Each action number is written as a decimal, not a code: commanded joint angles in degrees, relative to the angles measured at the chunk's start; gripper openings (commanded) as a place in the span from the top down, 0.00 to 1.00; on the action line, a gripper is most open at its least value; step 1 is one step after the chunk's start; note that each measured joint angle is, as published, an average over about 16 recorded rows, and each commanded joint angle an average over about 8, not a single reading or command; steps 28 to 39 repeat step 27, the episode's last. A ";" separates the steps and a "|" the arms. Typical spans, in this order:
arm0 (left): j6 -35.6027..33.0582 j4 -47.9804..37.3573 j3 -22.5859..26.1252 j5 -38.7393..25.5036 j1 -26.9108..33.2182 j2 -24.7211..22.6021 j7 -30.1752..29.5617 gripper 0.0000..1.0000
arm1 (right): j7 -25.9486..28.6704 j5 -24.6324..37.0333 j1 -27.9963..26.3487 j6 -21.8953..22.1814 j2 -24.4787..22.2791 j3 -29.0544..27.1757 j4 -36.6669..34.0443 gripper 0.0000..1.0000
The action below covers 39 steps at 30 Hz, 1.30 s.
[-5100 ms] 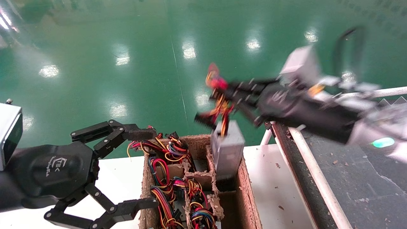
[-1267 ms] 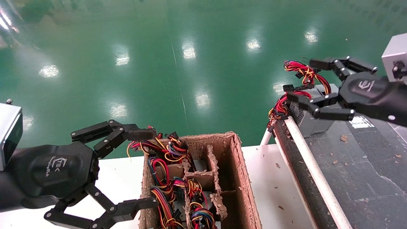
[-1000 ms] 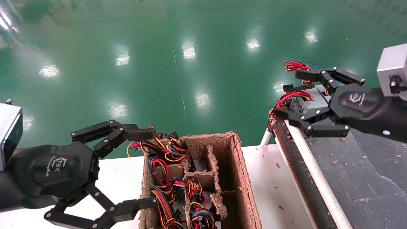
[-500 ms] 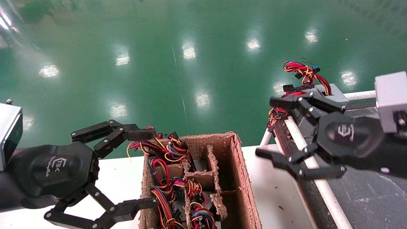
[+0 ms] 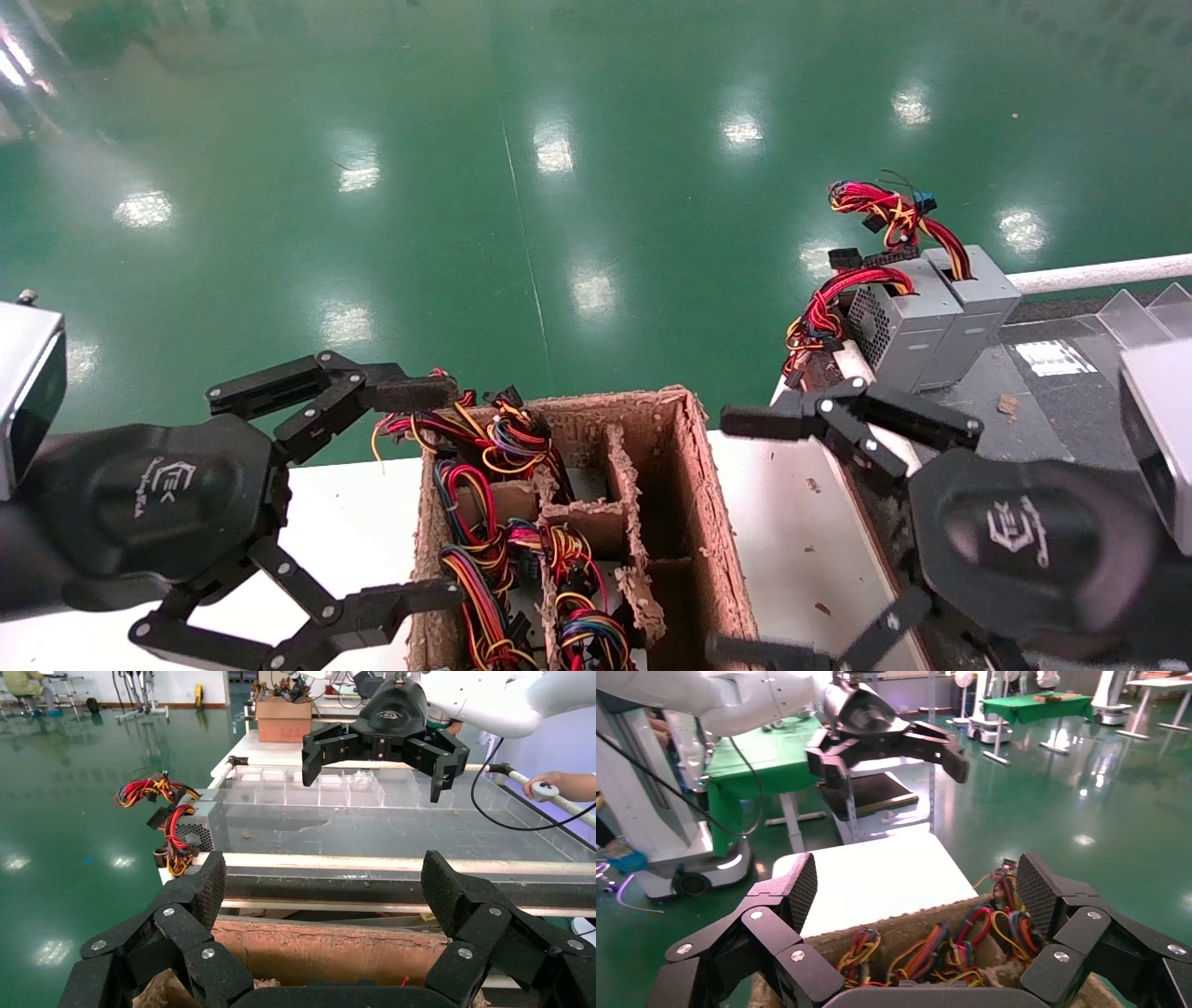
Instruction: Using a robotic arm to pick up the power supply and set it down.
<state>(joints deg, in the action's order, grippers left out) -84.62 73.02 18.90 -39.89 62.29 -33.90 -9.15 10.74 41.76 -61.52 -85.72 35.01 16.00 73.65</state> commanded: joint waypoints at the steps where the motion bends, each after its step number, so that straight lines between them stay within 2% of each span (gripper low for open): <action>1: 0.00 -0.01 0.00 0.00 0.00 0.00 0.00 0.00 | 0.23 -0.69 0.51 -0.52 -0.07 -0.01 0.68 0.00; 39: 0.02 -0.01 0.00 0.01 0.00 0.00 0.00 0.00 | 0.07 -0.05 0.08 -0.07 -0.04 0.01 0.03 0.00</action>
